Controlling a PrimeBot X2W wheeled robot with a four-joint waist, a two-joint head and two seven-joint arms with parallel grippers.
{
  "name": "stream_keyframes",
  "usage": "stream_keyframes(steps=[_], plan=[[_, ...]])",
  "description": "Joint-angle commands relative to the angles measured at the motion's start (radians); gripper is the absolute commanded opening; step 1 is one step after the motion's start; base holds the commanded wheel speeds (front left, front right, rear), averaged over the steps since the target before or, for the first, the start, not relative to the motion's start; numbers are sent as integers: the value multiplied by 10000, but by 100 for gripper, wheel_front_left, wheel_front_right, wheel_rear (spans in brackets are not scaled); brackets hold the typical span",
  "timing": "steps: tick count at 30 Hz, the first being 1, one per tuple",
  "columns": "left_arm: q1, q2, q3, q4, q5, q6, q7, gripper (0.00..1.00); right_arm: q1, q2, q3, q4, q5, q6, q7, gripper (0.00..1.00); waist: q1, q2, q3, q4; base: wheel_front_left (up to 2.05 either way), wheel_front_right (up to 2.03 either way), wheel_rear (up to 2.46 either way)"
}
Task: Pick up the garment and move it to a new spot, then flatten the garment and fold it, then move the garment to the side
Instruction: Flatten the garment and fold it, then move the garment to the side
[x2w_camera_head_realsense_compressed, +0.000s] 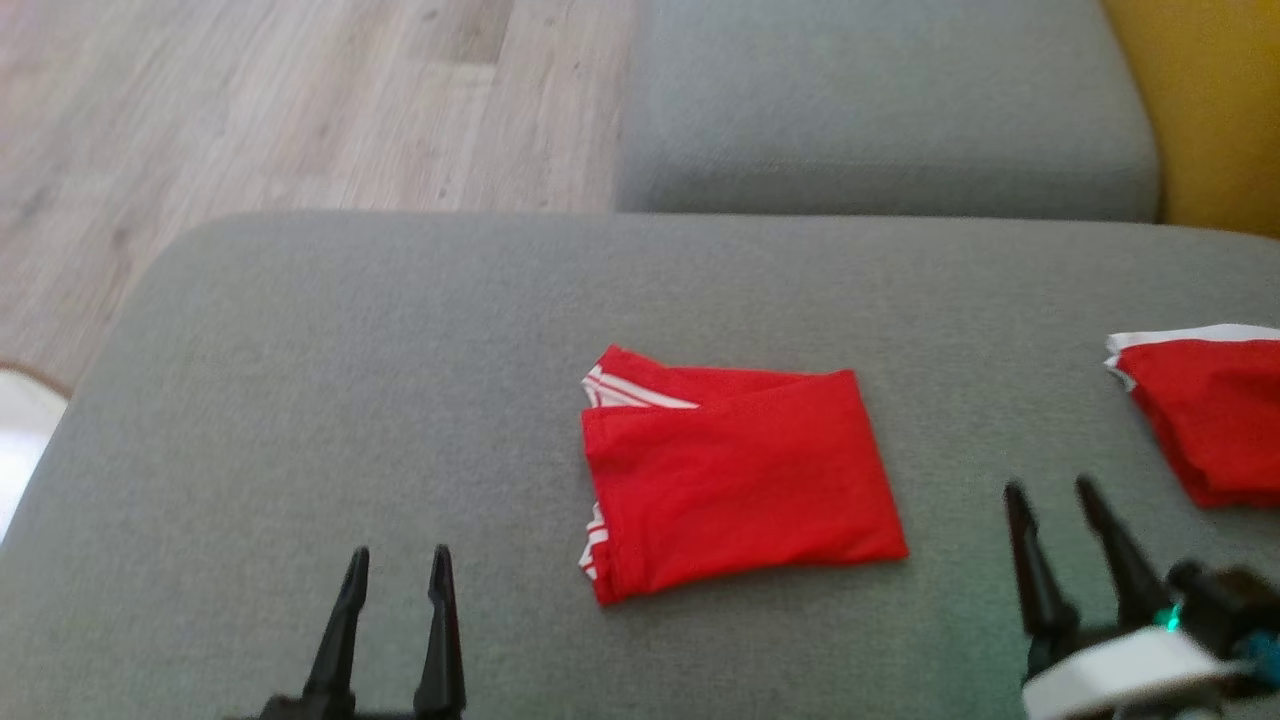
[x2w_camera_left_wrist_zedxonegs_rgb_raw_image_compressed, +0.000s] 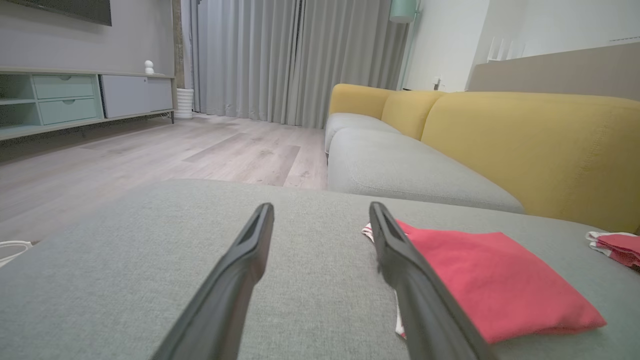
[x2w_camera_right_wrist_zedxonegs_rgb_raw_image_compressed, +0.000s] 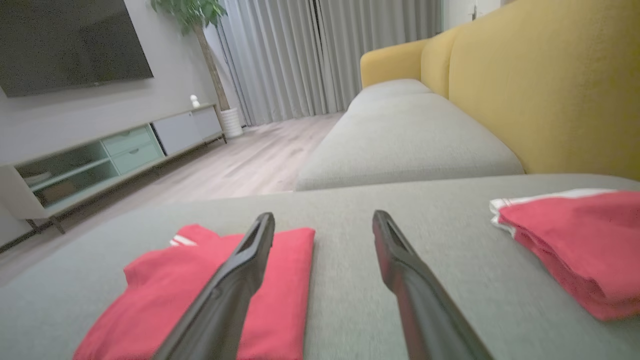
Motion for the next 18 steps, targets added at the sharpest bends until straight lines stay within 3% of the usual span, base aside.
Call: stream_keyframes(steps=[1,7,18], plan=[[-11,-86,394,-319,-9,-64,-95,100,-18,-147,275,17,-436,-7,-273,100,1,0,-241,-274,0,0,0],[330,-87,495,-289,3,6,-95,100,247,65,512,541,-1435,-7,-488,100,1,0,-324,-525,0,0,0],[368,-87,512,-354,-23,92,-95,100,114,272,472,444,-1814,-7,-518,100,1,0,-206,-661,0,0,0]])
